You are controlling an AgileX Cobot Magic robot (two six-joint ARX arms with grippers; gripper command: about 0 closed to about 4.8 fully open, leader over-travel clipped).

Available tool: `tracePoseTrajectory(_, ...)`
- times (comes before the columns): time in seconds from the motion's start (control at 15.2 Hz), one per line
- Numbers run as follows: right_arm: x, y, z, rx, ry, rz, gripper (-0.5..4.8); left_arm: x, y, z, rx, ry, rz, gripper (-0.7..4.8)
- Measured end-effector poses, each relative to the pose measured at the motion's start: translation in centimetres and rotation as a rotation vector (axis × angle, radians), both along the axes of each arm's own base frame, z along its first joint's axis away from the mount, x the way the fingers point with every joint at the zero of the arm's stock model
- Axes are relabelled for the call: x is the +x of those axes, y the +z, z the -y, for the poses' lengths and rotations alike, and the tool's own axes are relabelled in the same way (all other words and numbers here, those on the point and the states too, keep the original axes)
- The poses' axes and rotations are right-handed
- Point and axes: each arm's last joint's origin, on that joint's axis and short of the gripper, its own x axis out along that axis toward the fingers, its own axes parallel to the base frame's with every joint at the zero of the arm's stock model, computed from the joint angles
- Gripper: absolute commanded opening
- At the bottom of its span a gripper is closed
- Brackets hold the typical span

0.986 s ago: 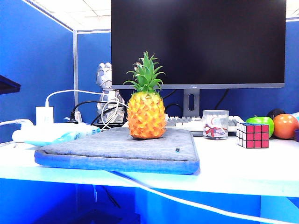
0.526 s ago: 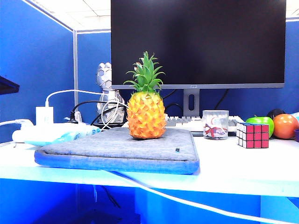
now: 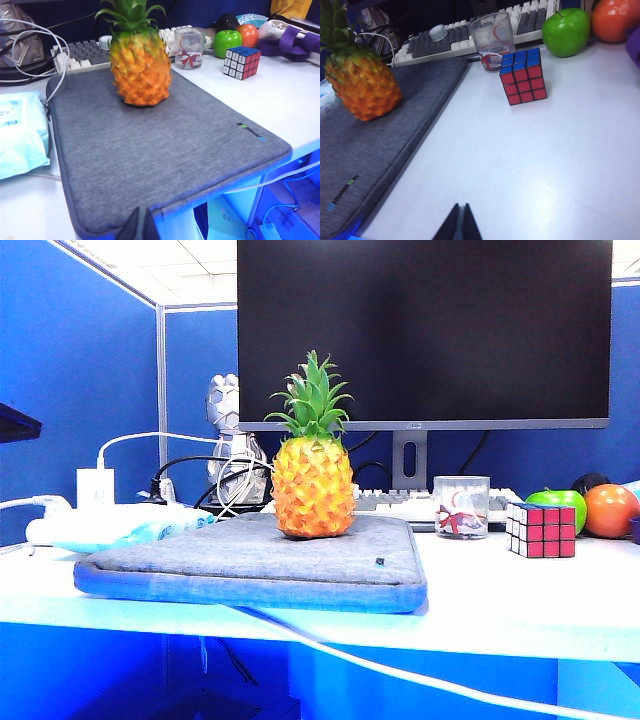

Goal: Rotate the Rubik's Cube so that its red face is facing towards you.

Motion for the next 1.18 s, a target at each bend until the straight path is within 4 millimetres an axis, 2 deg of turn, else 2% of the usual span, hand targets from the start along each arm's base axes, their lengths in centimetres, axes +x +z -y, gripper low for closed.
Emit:
tracePoseTrajectory(0.2,0.0,0.0,0.0,0.0,0.0,0.001,-0.05,-0.5,0.4,-0.2,-0.013,0.0,0.038,-0.02)
tracePoseTrajectory(0.46,-0.1,0.1,-0.1,-0.001,0.008,0.013,-0.05,-2.6,2.3,-0.9,-0.084,-0.003,0.245,-0.02)
tracePoseTrajectory(0.72,-0.1,0.1,-0.6,0.0,0.062,0.014,-0.05,-2.6,2.8,-0.9,-0.092,-0.004,0.27,-0.02)
tracePoseTrajectory(1.18,-0.1,0.1,-0.6,0.0,0.062,0.014,-0.05,-2.6,2.3,-0.9,-0.077,-0.004,0.228,-0.02)
